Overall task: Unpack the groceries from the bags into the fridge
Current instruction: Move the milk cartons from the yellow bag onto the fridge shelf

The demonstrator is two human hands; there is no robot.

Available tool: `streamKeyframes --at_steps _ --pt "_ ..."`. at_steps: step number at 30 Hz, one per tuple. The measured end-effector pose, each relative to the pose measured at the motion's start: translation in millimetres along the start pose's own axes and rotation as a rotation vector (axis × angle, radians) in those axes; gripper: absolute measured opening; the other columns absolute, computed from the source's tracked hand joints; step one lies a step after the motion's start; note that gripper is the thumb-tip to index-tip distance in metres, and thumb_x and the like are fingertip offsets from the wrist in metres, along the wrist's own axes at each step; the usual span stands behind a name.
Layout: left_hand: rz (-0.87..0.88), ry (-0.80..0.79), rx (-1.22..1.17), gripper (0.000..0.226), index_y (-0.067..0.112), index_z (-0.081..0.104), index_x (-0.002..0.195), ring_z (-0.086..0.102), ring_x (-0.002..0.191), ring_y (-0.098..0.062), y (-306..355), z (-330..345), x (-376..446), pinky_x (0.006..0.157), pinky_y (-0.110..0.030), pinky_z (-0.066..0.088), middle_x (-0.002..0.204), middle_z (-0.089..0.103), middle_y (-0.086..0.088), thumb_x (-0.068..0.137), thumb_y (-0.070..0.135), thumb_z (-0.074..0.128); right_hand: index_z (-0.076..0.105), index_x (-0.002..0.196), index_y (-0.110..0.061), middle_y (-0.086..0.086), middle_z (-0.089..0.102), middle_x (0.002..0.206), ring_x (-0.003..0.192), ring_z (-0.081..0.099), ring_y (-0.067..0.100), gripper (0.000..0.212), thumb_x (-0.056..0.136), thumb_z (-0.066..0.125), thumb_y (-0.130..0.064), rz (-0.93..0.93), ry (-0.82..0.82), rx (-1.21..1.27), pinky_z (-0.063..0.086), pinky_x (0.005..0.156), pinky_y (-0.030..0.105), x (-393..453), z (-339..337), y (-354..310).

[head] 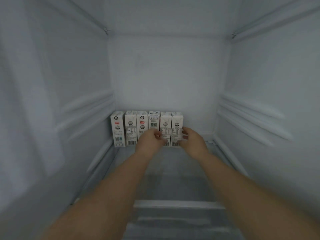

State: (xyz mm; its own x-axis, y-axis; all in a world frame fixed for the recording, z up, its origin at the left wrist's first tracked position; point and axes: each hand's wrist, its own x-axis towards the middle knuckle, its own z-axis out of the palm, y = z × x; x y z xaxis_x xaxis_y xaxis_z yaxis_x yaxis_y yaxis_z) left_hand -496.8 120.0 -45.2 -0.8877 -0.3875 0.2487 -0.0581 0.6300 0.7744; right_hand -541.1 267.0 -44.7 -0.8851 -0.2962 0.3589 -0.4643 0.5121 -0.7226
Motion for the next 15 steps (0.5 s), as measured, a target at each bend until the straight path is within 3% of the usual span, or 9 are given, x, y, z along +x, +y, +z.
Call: streamKeyframes --at_steps 6,10,15 --pt "0.046 -0.086 0.012 0.04 0.015 0.059 0.119 0.061 0.091 -0.017 13.0 -33.8 -40.6 0.079 -0.029 0.05 0.105 0.064 0.0 0.082 0.026 0.071 0.058 0.125 -0.011 0.01 0.062 0.121 0.106 0.061 0.021 0.042 0.084 0.063 -0.006 -0.058 0.061 -0.14 0.037 0.081 0.018 -32.3 -21.9 -11.8" --pt "0.099 -0.06 0.12 0.039 0.018 0.06 0.118 0.061 0.09 -0.014 11.7 -48.1 -73.2 0.073 -0.023 0.047 0.107 0.065 0.001 0.082 0.028 0.071 0.059 0.125 -0.012 0.01 0.06 0.124 0.107 0.06 0.021 0.041 0.084 0.064 -0.009 -0.12 0.038 -0.171 0.042 0.091 0.025 -57.5 -24.7 -19.5" --pt "0.156 -0.078 0.227 0.037 0.02 0.061 0.114 0.06 0.089 -0.014 1.3 -61.6 -119.1 0.085 -0.031 0.052 0.098 0.061 0.004 0.08 0.03 0.072 0.055 0.128 -0.013 0.009 0.057 0.124 0.11 0.056 0.019 0.042 0.087 0.062 -0.011 -0.234 -0.095 -0.236 0.037 0.088 0.019 -99.8 -24.3 -35.1"
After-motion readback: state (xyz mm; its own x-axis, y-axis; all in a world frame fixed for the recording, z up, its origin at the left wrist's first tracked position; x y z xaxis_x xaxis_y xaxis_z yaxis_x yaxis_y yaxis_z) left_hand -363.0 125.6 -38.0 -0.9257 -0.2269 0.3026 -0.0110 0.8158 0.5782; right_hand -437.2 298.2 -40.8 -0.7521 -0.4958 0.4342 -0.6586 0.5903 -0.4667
